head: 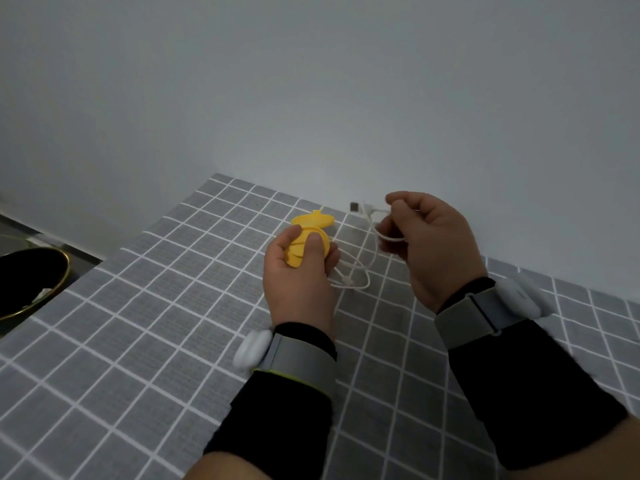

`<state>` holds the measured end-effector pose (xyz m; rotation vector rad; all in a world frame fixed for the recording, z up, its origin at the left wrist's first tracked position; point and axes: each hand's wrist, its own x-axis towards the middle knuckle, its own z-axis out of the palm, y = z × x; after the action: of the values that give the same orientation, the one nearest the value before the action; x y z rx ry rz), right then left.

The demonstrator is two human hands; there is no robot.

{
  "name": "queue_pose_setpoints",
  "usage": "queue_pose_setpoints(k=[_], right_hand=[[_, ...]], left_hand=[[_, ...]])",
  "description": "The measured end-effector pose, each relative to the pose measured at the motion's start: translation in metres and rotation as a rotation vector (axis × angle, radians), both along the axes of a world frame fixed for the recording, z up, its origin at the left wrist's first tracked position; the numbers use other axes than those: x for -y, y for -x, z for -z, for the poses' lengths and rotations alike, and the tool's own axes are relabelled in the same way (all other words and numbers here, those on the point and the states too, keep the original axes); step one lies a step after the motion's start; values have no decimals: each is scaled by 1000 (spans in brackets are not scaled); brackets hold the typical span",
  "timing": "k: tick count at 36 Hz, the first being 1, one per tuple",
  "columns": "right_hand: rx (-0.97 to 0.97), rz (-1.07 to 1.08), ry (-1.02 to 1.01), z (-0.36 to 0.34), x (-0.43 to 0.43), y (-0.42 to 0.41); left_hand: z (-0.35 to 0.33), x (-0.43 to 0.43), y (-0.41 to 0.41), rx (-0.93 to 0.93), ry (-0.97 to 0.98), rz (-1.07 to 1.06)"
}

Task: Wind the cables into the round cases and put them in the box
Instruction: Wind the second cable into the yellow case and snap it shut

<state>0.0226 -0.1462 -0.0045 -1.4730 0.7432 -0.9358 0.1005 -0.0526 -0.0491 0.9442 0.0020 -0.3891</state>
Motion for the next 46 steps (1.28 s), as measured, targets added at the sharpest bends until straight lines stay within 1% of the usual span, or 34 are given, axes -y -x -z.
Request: queue_pose_setpoints(k=[2,4,5,6,8,11,13,15,17,18,21,24,27,29,32,34,36,38,39,43,46], right_hand=[[176,5,-195,-5,1,1],[335,19,-319,-10,3,2],[359,42,-339,-12,4,3],[338,86,-323,-13,6,4],[170,244,-196,-9,13,5],[-164,561,142,-4,26,9],[-251,730,319,-11,25,15],[-273,783,501,-19,20,22],[-287,740,659,-25,17,24],[-289,686,712,-24,17,23],[-290,457,823,-20,18,18],[-376,286,893,-14,14,14],[-520,113,816,-11,8,9],[-537,54,718,-6,3,6],[-383,25,531,1,-3,2],[-267,-15,367,4,-8,2],[-143,-46,193,3,-13,1],[-61,-75,92,1,-18,1],[-66,-89,109,1,-20,2],[-184,-120,347,11,-18,5],[-203,-113,402,16,-20,5]], left_hand=[[2,0,-2,-13,-4,-16],[4,0,-3,-19,-4,-22],[4,0,-3,-12,-13,-25],[4,1,-3,-1,-27,-28],[5,1,-3,28,-55,-28],[8,1,-2,112,-125,-46],[8,0,0,171,-158,-43],[5,-1,2,207,-147,-45],[4,-1,3,232,-143,-54],[4,-1,3,238,-147,-54],[1,-2,4,235,-150,-56],[-3,-3,5,233,-136,-55],[-4,-4,5,243,-147,-47],[-4,-4,5,222,-129,-35],[-6,-3,6,152,-50,-6],[-7,-3,5,126,-6,24],[-7,-3,5,113,21,51],[-7,-3,5,109,24,68],[-7,-3,5,107,18,75],[-7,-4,6,55,38,100],[-6,-4,7,39,43,125]])
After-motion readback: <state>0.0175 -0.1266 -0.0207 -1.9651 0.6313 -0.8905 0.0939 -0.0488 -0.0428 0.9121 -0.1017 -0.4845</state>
